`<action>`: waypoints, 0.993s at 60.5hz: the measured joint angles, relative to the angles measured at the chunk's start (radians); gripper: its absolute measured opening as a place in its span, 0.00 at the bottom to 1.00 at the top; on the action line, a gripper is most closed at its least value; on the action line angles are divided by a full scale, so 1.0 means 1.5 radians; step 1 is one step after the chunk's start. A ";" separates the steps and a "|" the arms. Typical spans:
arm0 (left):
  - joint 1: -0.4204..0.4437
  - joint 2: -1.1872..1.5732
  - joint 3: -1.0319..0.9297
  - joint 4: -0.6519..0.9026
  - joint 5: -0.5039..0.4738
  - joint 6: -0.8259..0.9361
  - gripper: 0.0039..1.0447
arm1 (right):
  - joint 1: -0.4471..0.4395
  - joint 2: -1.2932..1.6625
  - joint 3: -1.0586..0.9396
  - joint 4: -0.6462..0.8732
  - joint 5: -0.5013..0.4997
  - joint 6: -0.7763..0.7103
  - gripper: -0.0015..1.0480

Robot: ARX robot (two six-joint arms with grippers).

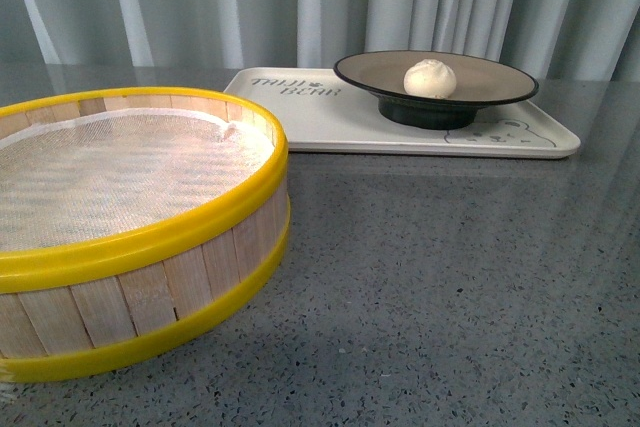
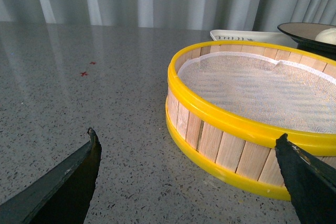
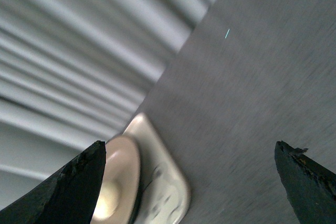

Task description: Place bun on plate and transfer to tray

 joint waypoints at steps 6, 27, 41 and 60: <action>0.000 0.000 0.000 0.000 0.000 0.000 0.94 | -0.028 -0.119 -0.092 0.095 0.103 -0.200 0.92; 0.000 0.000 0.000 0.000 0.001 0.000 0.94 | -0.130 -0.417 -0.284 -0.017 -0.325 -0.561 0.58; 0.000 0.000 0.000 0.000 0.000 0.000 0.94 | -0.064 -0.495 -0.366 -0.016 -0.264 -0.576 0.14; 0.000 0.000 0.000 0.000 0.000 0.000 0.94 | 0.044 -0.583 -0.430 -0.040 -0.168 -0.580 0.02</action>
